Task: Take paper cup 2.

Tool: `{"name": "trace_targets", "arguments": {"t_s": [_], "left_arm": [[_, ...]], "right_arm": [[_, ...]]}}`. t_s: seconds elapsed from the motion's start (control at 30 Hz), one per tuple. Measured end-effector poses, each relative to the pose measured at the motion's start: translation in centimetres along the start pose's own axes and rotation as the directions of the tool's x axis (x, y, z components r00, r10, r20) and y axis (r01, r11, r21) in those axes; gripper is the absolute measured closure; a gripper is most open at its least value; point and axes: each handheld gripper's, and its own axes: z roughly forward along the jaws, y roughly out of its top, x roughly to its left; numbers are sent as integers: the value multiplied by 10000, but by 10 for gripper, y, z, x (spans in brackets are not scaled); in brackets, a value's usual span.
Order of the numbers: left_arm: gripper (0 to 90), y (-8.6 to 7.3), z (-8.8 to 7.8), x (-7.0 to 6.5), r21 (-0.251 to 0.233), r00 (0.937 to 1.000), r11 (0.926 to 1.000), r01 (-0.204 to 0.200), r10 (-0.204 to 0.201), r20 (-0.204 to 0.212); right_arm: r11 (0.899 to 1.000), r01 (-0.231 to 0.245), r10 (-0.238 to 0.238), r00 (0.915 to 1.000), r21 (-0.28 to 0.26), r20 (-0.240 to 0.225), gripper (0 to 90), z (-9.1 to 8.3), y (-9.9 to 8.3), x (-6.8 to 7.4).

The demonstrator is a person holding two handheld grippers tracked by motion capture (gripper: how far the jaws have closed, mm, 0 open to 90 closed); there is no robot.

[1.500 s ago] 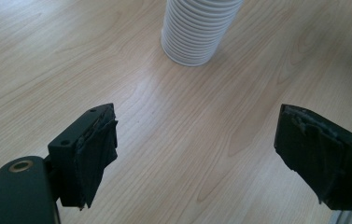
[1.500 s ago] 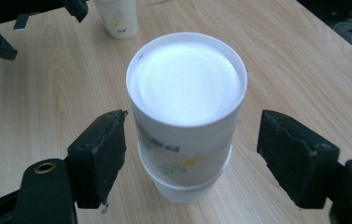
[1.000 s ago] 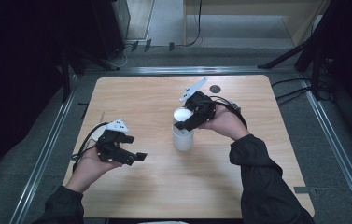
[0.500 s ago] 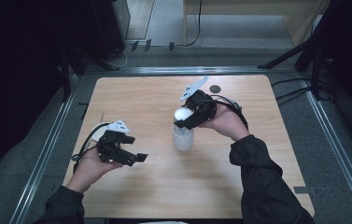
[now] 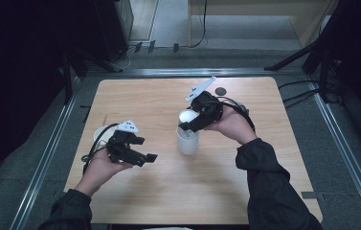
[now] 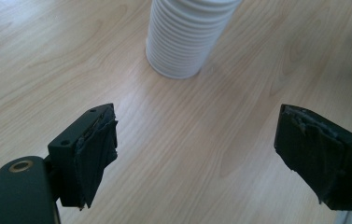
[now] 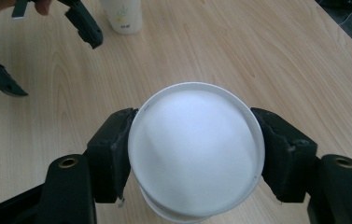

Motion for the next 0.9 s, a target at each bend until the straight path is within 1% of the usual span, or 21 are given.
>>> {"name": "trace_targets", "arguments": {"t_s": [0.07, 0.2, 0.33, 0.37, 0.43, 0.47, 0.5, 0.53, 0.6, 0.73, 0.9], "left_arm": [[133, 4, 7, 2, -65, 10000, 10000, 19, -19, 9], [133, 11, 23, 5, 27, 10000, 10000, 19, -19, -83], [133, 21, 35, 7, -4, 10000, 10000, 54, -54, 70], [133, 25, 39, 9, -92, 9998, 9999, 125, -124, 157], [133, 30, 44, 11, -181, 9997, 9997, 192, -189, 162], [133, 32, 48, 14, -334, 9984, 9986, 401, -387, 401], [133, 33, 49, 15, -402, 9974, 9977, 554, -535, 489], [136, 35, 52, 17, -452, 9968, 9968, 667, -646, 469], [139, 37, 57, 20, -456, 9970, 9962, 736, -724, 274], [139, 40, 64, 23, -460, 9963, 9955, 822, -810, 275], [139, 41, 69, 23, -483, 9959, 9951, 858, -842, 342]], "right_arm": [[10000, -31, 31, 10000, 23, 9, 343, 0, 1, 1], [10000, -82, 82, 10000, 47, 0, 343, -2, 1, 0], [9999, -107, 107, 9999, 40, -30, 344, -2, 2, -1], [9999, -144, 144, 9999, 48, -41, 344, -2, 2, -1], [9999, -166, 166, 9999, 43, -41, 344, -2, 2, -1], [9998, -183, 184, 9998, 29, -42, 344, -2, 2, -1], [9998, -194, 194, 9998, 33, -38, 345, -2, 2, -1], [9998, -197, 197, 9998, 29, -39, 344, -2, 2, -1], [9997, -250, 250, 9997, 17, -30, 344, -2, 2, -1], [9997, -243, 243, 9997, 0, -1, 345, -2, 3, 0], [9996, -279, 279, 9996, -9, 52, 346, -2, 3, 1]]}}
